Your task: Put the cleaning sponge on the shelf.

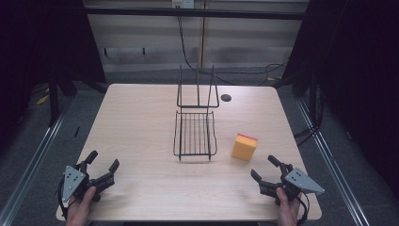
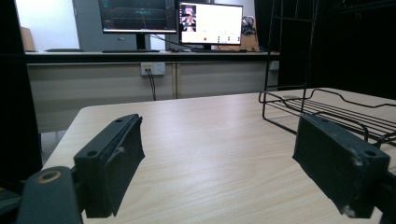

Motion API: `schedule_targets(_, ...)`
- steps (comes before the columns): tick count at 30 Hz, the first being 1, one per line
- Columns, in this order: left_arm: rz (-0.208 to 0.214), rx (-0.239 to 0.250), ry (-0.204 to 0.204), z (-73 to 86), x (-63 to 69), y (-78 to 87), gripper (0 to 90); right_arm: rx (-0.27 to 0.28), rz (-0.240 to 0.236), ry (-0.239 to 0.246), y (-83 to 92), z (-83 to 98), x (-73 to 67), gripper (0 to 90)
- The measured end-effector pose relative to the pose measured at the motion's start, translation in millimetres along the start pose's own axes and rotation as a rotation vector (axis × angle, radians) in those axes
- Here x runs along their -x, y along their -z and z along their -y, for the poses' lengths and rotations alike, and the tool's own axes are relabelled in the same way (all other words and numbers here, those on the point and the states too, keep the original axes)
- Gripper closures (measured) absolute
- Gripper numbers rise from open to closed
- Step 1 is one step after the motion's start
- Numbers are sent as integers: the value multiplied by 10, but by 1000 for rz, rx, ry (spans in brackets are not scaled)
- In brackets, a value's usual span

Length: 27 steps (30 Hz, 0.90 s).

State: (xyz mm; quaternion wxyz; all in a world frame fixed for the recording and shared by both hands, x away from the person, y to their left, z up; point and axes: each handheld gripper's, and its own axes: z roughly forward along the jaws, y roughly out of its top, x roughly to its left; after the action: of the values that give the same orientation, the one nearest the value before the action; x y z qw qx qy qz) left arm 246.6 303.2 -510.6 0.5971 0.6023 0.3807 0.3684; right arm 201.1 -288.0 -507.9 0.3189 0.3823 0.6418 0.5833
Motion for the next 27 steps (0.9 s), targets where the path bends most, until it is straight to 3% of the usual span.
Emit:
schedule_targets(4, 0, 0, 0, 0, 0, 0, 156, -44, -5, 8, 0, -12, 6, 133)
schedule_targets(12, -1, 2, 2, 0, 2, 0, 155, -79, -19, 2, -4, -22, 16, 131)
schedule_targets(15, 0, 2, 2, 0, 2, 0, 156, -129, -30, 5, -14, -33, 7, 134)
schedule_targets(27, 0, 2, 2, 0, 2, 0, 156, -158, -85, -34, -8, -64, 25, 159)
